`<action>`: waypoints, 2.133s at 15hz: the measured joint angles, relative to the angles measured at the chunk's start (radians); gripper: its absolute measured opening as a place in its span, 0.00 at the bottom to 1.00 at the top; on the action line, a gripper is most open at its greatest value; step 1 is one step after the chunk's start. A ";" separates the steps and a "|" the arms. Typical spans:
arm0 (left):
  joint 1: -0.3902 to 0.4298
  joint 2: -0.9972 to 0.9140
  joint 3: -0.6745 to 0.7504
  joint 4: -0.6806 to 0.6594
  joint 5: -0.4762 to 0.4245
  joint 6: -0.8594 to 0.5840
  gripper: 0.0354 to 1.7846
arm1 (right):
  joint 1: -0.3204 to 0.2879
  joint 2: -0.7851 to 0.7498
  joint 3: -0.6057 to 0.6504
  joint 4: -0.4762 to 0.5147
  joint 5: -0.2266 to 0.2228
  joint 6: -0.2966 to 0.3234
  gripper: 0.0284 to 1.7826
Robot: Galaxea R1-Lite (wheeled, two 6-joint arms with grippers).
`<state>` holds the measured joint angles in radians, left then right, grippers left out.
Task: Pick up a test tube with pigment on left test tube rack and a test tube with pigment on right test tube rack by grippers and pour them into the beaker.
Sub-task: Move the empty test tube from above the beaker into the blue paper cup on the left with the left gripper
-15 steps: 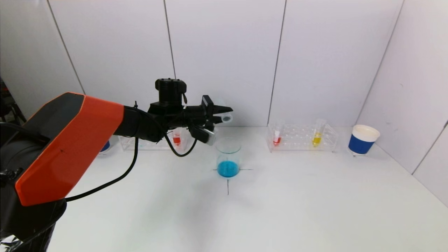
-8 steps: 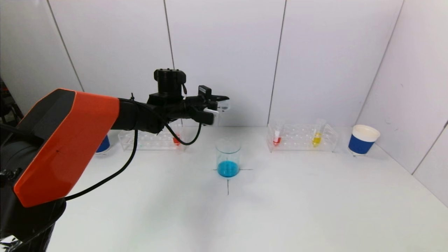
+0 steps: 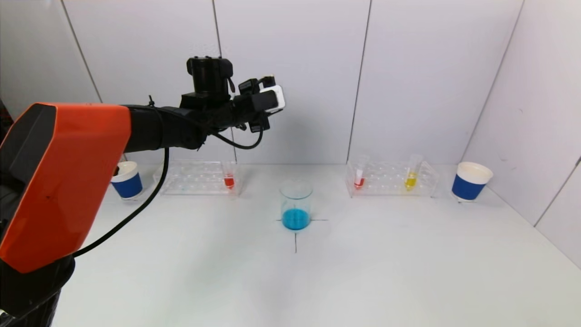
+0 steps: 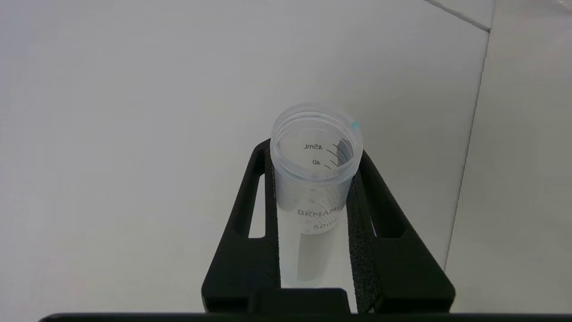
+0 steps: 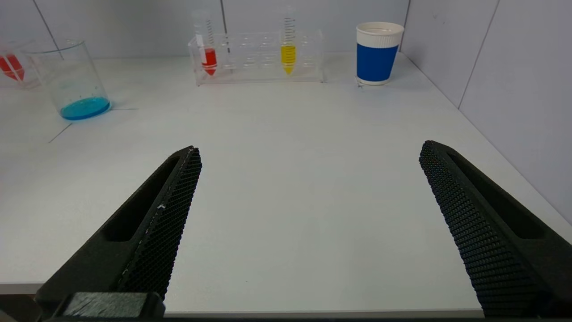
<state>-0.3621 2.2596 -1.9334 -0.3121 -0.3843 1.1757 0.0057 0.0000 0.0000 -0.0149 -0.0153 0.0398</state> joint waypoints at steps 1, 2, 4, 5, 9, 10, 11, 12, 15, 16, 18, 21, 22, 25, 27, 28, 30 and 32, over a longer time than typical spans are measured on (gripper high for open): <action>0.000 -0.014 -0.001 0.003 0.042 -0.050 0.23 | 0.000 0.000 0.000 0.000 0.000 0.000 1.00; -0.001 -0.032 -0.001 0.008 0.087 -0.103 0.23 | 0.000 0.000 0.000 0.000 0.000 0.000 1.00; 0.000 -0.074 0.003 0.045 0.154 -0.193 0.23 | 0.000 0.000 0.000 0.000 0.000 0.000 1.00; 0.000 -0.097 0.004 0.074 0.184 -0.236 0.23 | 0.000 0.000 0.000 0.000 0.000 0.000 1.00; 0.008 -0.195 0.001 0.198 0.307 -0.435 0.23 | 0.000 0.000 0.000 0.000 0.000 0.000 1.00; 0.017 -0.219 0.003 0.212 0.327 -0.487 0.23 | 0.000 0.000 0.000 0.000 0.000 0.000 1.00; 0.032 -0.244 0.005 0.232 0.348 -0.533 0.23 | 0.000 0.000 0.000 0.000 0.000 0.000 1.00; 0.049 -0.267 0.006 0.256 0.364 -0.561 0.23 | 0.000 0.000 0.000 0.000 0.000 0.000 1.00; 0.095 -0.323 0.005 0.324 0.377 -0.683 0.23 | 0.000 0.000 0.000 0.000 0.000 0.000 1.00; 0.114 -0.345 0.012 0.349 0.378 -0.729 0.23 | 0.000 0.000 0.000 0.000 0.000 0.000 1.00; 0.165 -0.392 0.032 0.397 0.377 -0.811 0.23 | 0.000 0.000 0.000 0.000 0.000 0.000 1.00; 0.270 -0.468 0.093 0.414 0.370 -0.869 0.23 | 0.000 0.000 0.000 0.000 0.000 0.000 1.00; 0.308 -0.493 0.121 0.415 0.369 -0.880 0.23 | 0.000 0.000 0.000 0.000 0.000 0.000 1.00; 0.414 -0.562 0.207 0.416 0.366 -0.964 0.23 | 0.000 0.000 0.000 0.000 0.000 0.000 1.00; 0.477 -0.594 0.259 0.412 0.365 -1.015 0.23 | 0.000 0.000 0.000 0.000 0.000 0.000 1.00; 0.510 -0.606 0.286 0.408 0.366 -1.042 0.23 | 0.000 0.000 0.000 0.000 0.000 0.000 1.00; 0.566 -0.617 0.331 0.402 0.366 -1.086 0.23 | 0.000 0.000 0.000 0.000 0.000 0.000 1.00; 0.607 -0.613 0.373 0.397 0.371 -1.113 0.23 | 0.000 0.000 0.000 0.000 0.000 0.000 1.00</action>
<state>0.2453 1.6462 -1.5606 0.0851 -0.0134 0.0630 0.0057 0.0000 0.0000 -0.0149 -0.0153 0.0394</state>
